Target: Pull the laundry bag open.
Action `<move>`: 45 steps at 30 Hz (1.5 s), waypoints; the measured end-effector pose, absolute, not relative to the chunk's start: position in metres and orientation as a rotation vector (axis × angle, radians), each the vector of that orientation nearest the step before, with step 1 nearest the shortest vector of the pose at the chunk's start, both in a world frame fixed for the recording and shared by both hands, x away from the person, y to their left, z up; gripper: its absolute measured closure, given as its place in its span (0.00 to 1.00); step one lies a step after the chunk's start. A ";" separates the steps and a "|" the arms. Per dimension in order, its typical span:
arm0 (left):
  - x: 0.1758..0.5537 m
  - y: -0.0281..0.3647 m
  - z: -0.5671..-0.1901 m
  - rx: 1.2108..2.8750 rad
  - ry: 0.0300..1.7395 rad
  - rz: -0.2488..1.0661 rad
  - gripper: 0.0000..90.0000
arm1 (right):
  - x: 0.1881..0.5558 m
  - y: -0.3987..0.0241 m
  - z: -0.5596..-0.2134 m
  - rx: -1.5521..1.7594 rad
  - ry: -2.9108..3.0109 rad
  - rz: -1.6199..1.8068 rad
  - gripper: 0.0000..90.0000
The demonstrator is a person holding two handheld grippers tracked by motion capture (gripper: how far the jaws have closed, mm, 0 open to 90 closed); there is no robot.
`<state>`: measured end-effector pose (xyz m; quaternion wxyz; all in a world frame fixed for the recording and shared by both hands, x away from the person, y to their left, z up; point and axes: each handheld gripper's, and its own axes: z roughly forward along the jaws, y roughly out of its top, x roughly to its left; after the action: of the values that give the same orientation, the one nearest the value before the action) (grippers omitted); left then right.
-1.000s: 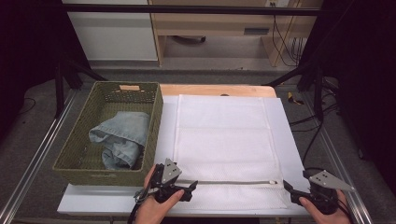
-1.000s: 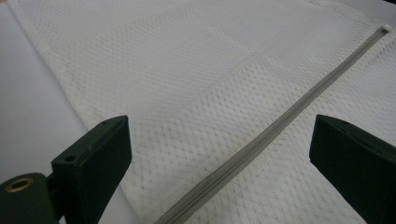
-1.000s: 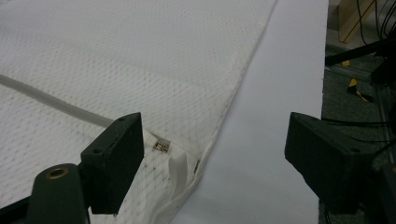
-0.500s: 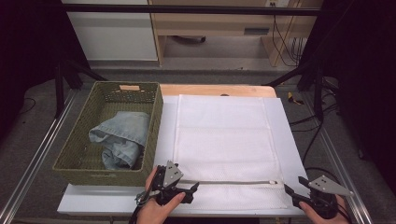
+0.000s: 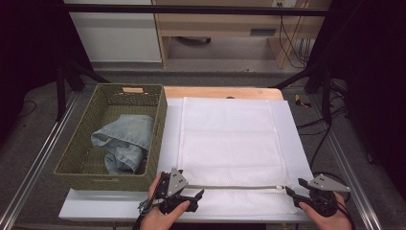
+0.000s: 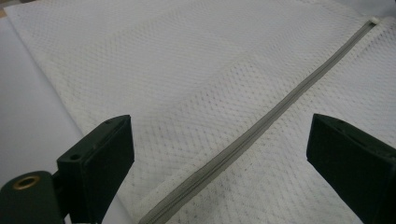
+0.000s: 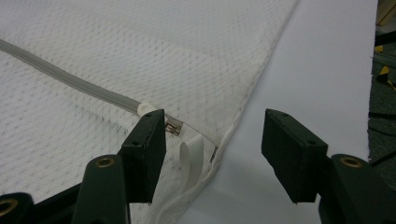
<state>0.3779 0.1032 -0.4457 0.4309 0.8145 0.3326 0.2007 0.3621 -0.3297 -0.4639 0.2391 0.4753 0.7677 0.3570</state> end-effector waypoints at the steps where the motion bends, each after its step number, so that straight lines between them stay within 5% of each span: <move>1: 0.378 0.103 -0.446 2.031 0.831 0.502 0.08 | 0.363 -0.329 -0.466 1.304 2.109 0.972 0.45; 19: 0.377 0.107 -0.445 2.026 0.840 0.509 0.09 | 0.367 -0.325 -0.476 1.303 2.188 0.944 0.54; 28: 0.377 0.106 -0.445 2.026 0.842 0.511 0.09 | 0.366 -0.321 -0.478 1.263 2.211 0.889 0.72; 45: 0.377 0.103 -0.449 2.036 0.847 0.511 0.10 | 0.366 -0.310 -0.477 1.190 2.219 0.779 0.92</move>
<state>0.3770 0.1030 -0.4487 0.4249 0.8143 0.3385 0.2043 0.3660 -0.3096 -0.4770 0.2503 0.4372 0.8150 0.2862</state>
